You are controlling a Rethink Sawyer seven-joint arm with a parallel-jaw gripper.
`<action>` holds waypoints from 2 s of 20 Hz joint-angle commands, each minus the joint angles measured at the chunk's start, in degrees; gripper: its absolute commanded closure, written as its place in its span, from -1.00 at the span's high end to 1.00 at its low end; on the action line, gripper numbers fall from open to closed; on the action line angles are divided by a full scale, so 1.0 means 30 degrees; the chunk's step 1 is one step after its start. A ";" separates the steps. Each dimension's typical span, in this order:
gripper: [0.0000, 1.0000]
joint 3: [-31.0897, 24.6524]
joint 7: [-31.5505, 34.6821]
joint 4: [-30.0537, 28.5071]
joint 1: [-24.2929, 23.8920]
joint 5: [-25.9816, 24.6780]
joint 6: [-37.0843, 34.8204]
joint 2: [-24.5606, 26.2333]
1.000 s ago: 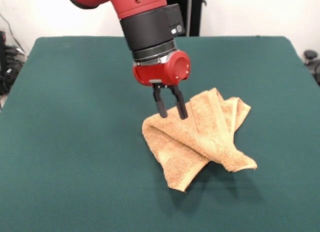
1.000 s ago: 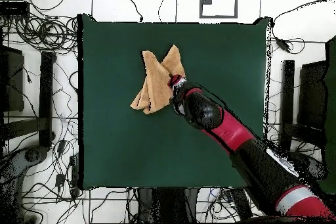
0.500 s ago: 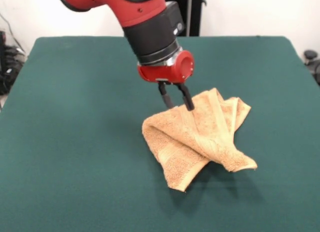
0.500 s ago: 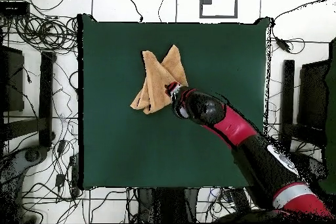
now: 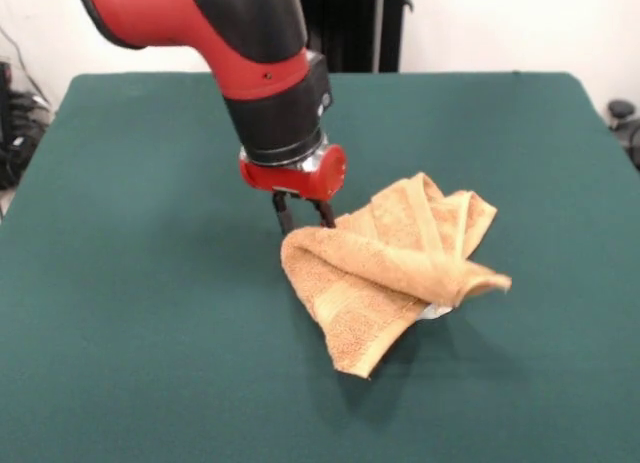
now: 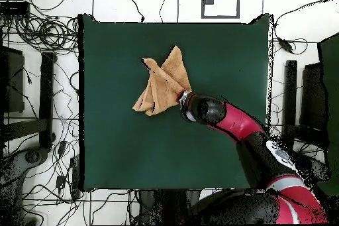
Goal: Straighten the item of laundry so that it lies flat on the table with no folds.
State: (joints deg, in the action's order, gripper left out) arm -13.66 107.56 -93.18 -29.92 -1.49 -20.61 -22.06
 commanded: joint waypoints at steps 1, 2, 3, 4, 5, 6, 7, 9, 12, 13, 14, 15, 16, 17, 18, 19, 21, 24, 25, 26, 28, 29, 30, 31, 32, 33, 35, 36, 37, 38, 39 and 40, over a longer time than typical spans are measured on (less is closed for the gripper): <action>1.00 0.2714 0.1561 0.2303 0.1767 -0.2106 0.2590 0.1539; 1.00 0.3214 0.2290 0.2196 0.2023 -0.1947 0.3191 0.1504; 1.00 0.3405 0.2554 0.2178 0.2144 -0.1919 0.3316 0.1478; -1.00 0.3951 0.3090 0.2155 0.2555 -0.1736 0.3603 0.1436; -1.00 0.4185 0.3247 0.2224 0.2745 -0.1666 0.3658 0.1435; -1.00 0.4419 0.3405 0.2292 0.2934 -0.1595 0.3713 0.1435; -1.00 0.4653 0.3563 0.2361 0.3123 -0.1524 0.3768 0.1434; -1.00 0.5542 0.3896 0.2580 0.3718 -0.1401 0.4207 0.1505; -1.00 0.6534 0.3893 0.2956 0.4193 -0.1110 0.4095 0.1710; -1.00 0.6854 0.3888 0.3087 0.4336 -0.1015 0.3990 0.1778; -1.00 0.7208 0.3814 0.3235 0.4469 -0.0994 0.3824 0.1822; -1.00 0.7346 0.3707 0.3275 0.4490 -0.0960 0.3740 0.1823; -1.00 0.7514 0.3553 0.3374 0.4467 -0.0943 0.3490 0.1826; -1.00 0.7599 0.3426 0.3421 0.4443 -0.0905 0.3354 0.1831; -1.00 0.8004 0.3266 0.3543 0.4517 -0.0990 0.3044 0.1733; -1.00 0.8458 0.3125 0.3682 0.4711 -0.1161 0.2928 0.1640; -1.00 1.0156 0.2896 0.4025 0.5408 -0.1646 0.2319 0.1214; -1.00 1.3395 0.1945 0.5149 0.6791 -0.2962 -0.0198 0.0601; -1.00 1.3864 0.1831 0.5271 0.6974 -0.3190 -0.0239 0.0450; -1.00 1.4457 0.1635 0.5448 0.7213 -0.3517 -0.0306 0.0221; -1.00 1.5039 0.1465 0.5701 0.7494 -0.3836 -0.0454 -0.0015; -1.00 1.5229 0.1493 0.5768 0.7610 -0.3896 -0.0581 -0.0035; -1.00 1.5556 0.1708 0.5832 0.7888 -0.3987 -0.0484 0.0052; -1.00 1.5884 0.1923 0.5895 0.8165 -0.4078 -0.0387 0.0139; -1.00 1.6192 0.2241 0.5732 0.8448 -0.4163 -0.0060 0.0228; -1.00 1.6442 0.2457 0.5719 0.8645 -0.4176 0.0125 0.0367; -1.00 1.6881 0.2879 0.5574 0.9014 -0.4180 0.0538 0.0632; -1.00 1.7187 0.3041 0.5568 0.9248 -0.4177 0.0648 0.0758; -1.00 1.7351 0.3173 0.5448 0.9399 -0.4126 0.0828 0.0825; -1.00 1.7654 0.3423 0.5422 0.9623 -0.4015 0.0993 0.1066; -1.00 1.7995 0.3773 0.5431 0.9837 -0.3875 0.1394 0.1432; -1.00 1.8337 0.4122 0.5440 1.0051 -0.3735 0.1795 0.1799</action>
State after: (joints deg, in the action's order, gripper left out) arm 36.31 107.56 -78.32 -4.72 -12.33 -15.10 -19.72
